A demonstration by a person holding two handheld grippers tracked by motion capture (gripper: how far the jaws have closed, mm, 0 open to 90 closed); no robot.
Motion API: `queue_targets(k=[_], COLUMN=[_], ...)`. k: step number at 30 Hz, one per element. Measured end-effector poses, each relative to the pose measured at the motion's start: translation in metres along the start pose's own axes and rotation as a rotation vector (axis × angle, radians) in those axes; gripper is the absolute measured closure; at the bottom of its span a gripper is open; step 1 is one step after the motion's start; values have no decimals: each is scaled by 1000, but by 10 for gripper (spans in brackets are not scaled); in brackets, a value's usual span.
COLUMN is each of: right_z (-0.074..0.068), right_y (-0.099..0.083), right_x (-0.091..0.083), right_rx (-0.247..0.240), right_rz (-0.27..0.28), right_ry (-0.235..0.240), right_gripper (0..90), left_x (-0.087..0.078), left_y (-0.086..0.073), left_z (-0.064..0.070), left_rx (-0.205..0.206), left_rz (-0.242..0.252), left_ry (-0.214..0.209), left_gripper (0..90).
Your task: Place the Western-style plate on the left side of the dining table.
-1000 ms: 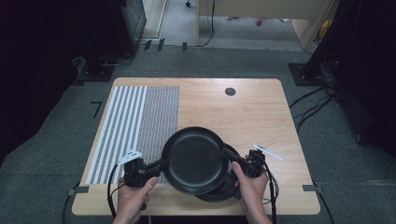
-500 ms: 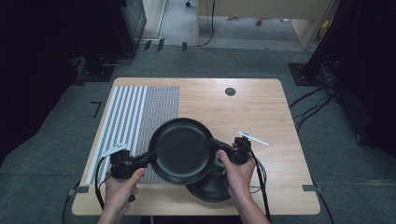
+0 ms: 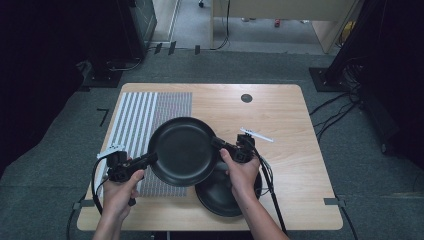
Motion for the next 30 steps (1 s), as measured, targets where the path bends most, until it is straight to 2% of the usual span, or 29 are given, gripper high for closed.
queue_targets(k=[7, 8, 14, 15, 16, 25, 30], right_z=[-11, -14, -19, -21, -21, -27, -27], right_y=[5, 7, 10, 10, 10, 13, 10], right_x=[18, 24, 45, 54, 54, 92, 115], right_rx=[-4, -8, -12, -12, -12, -35, -20], right_rz=[-11, -19, -46, -56, -56, -95, -136], right_ry=[6, 4, 3, 3, 3, -22, -39], right_gripper=[849, 848, 846, 847, 847, 848, 849], left_x=[-3, -3, -5, -5, -5, -1, 1], left_y=[8, 10, 12, 13, 13, 9, 4], left_z=[-15, -21, -35, -43, -43, -74, -93], left_rx=[-11, -22, -42, -58, -58, -122, -161], left_rz=[13, 17, 19, 26, 26, 26, 29], left_ry=[13, 19, 47, 59, 59, 83, 116], left_gripper=[751, 752, 750, 750, 750, 747, 746])
Point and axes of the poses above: each handheld gripper's, and its own axes: x roughly forward along the jaws, y roughly out of its top, z roughly to its right, the point moved 4 cm from there along x, roughly forward along the jaws, and after that the axes turned 9 degrees about x, right-handed, at the moved point
